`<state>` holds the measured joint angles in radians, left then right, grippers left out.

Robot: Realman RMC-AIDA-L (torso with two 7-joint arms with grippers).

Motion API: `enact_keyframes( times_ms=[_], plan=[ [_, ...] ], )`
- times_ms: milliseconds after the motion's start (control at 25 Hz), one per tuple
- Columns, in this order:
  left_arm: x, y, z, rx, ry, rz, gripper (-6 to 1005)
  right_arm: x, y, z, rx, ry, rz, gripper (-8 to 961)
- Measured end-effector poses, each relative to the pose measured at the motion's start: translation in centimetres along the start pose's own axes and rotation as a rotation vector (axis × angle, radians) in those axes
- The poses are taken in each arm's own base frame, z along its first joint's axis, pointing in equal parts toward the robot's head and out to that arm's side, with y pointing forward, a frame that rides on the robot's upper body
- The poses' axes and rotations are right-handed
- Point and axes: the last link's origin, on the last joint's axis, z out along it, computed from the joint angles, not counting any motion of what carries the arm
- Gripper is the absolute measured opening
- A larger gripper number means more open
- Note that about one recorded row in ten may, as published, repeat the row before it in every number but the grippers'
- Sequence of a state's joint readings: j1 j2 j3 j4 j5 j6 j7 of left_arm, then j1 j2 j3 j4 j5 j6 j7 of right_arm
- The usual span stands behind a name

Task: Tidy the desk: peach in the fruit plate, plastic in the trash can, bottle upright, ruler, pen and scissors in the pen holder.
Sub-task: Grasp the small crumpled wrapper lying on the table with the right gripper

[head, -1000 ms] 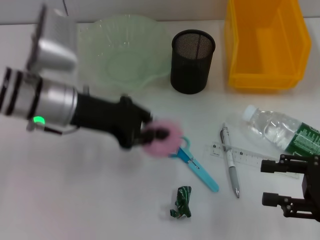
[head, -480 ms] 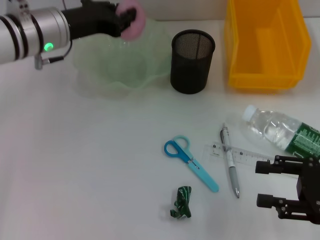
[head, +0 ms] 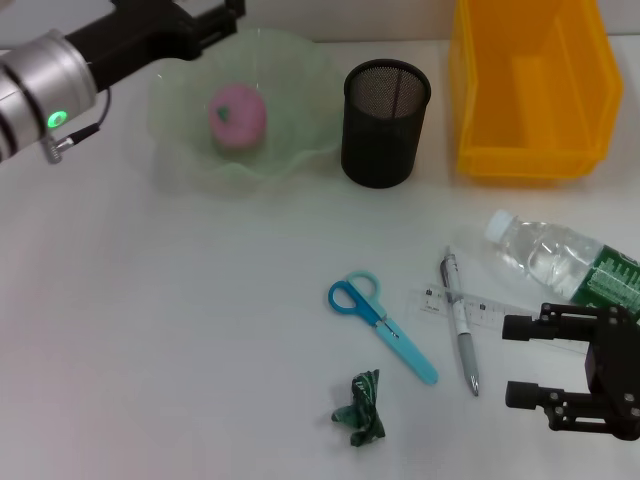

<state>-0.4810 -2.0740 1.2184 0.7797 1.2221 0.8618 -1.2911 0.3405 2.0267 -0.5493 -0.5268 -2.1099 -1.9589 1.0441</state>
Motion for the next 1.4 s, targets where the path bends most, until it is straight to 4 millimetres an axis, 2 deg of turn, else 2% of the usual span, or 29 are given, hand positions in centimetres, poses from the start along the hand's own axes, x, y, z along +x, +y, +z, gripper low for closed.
enact_keyframes(
  times_ms=[40,240,280,320,360,440,480,520,600,640,680,720,760,800,880,920,960,1000,1040,1080,1120,1160,1200,1280,1320,1360,1400],
  plan=[
    [0.0,0.0,0.0,0.000,0.000,0.000,661,0.0,0.0,0.0,-0.002,0.001,-0.001,658],
    [0.4,0.3,-2.7,-0.037,0.156,-0.069,734,-0.1,0.0,0.2,-0.006,-0.001,-0.002,658],
    [0.2,0.5,-3.5,-0.056,0.176,-0.083,749,-0.1,-0.1,0.2,-0.005,-0.002,-0.001,658],
    [-0.2,1.1,-5.1,-0.104,0.206,-0.099,764,-0.2,-0.2,0.2,0.000,-0.007,0.012,658],
    [-0.2,1.1,-5.1,-0.104,0.206,-0.099,779,-0.2,-0.2,0.2,0.000,-0.007,0.012,658],
    [-1.0,1.7,-6.9,-0.156,0.206,-0.100,808,-0.4,-0.4,0.0,0.011,-0.013,0.034,658],
    [-1.0,1.7,-6.9,-0.156,0.206,-0.100,807,-0.6,-0.5,-0.1,0.016,-0.015,0.046,658],
    [-1.6,2.0,-8.0,-0.189,0.196,-0.102,807,-0.8,-0.7,-0.4,0.022,-0.018,0.059,658],
    [-4.2,2.9,-11.1,-0.284,0.111,-0.113,806,-1.5,-1.0,-0.9,0.035,-0.019,0.081,658],
    [-4.2,2.9,-11.1,-0.284,0.111,-0.113,805,-1.9,-1.3,-1.2,0.040,-0.015,0.092,658],
    [-5.1,3.3,-12.2,-0.322,0.075,-0.117,805,-2.4,-1.5,-1.5,0.041,-0.004,0.099,658],
    [-7.4,4.7,-14.5,-0.447,-0.031,-0.123,804,-3.8,-1.9,-2.1,0.040,0.030,0.107,657],
    [-8.0,5.2,-15.1,-0.487,-0.068,-0.127,803,-4.7,-2.1,-2.3,0.030,0.055,0.111,657],
    [-8.0,5.2,-15.1,-0.487,-0.068,-0.127,803,-4.7,-2.1,-2.3,0.030,0.055,0.111,657],
    [-8.8,5.8,-15.7,-0.534,-0.120,-0.129,802,-6.8,-2.4,-2.6,0.001,0.138,0.113,657],
    [-9.0,5.9,-15.8,-0.543,-0.133,-0.130,801,-9.0,-2.6,-2.3,-0.034,0.279,0.119,657],
    [-9.1,5.9,-15.9,-0.543,-0.139,-0.133,801,-10.1,-2.6,-1.9,-0.045,0.371,0.105,657],
    [-9.1,5.9,-15.9,-0.543,-0.139,-0.133,800,-10.1,-2.6,-1.9,-0.045,0.371,0.105,657],
    [-9.1,5.9,-15.9,-0.543,-0.139,-0.133,800,-11.0,-2.5,-1.5,-0.051,0.446,0.100,657],
    [-9.2,5.9,-16.2,-0.547,-0.149,-0.141,799,-12.0,-2.4,-0.8,-0.049,0.543,0.083,657],
    [-9.2,5.9,-16.2,-0.547,-0.149,-0.141,799,-13.5,-1.9,0.8,-0.037,0.695,0.028,657],
    [-9.2,6.0,-16.3,-0.555,-0.151,-0.141,800,-14.1,-1.7,1.7,-0.037,0.753,-0.003,657],
    [-9.1,6.1,-16.4,-0.569,-0.151,-0.142,800,-14.1,-1.7,1.7,-0.037,0.753,-0.003,657],
    [-9.1,6.1,-16.4,-0.569,-0.151,-0.142,800,-14.9,-0.9,3.5,-0.044,0.860,-0.068,657],
    [-9.0,6.1,-16.5,-0.581,-0.152,-0.141,800,-15.1,-0.3,5.3,-0.067,0.935,-0.115,657],
    [-8.9,5.9,-16.7,-0.579,-0.156,-0.143,800,-15.1,-0.3,5.3,-0.067,0.935,-0.115,657],
    [-8.9,5.9,-16.7,-0.579,-0.156,-0.143,800,-15.0,0.0,6.2,-0.084,0.967,-0.132,657]
  ],
)
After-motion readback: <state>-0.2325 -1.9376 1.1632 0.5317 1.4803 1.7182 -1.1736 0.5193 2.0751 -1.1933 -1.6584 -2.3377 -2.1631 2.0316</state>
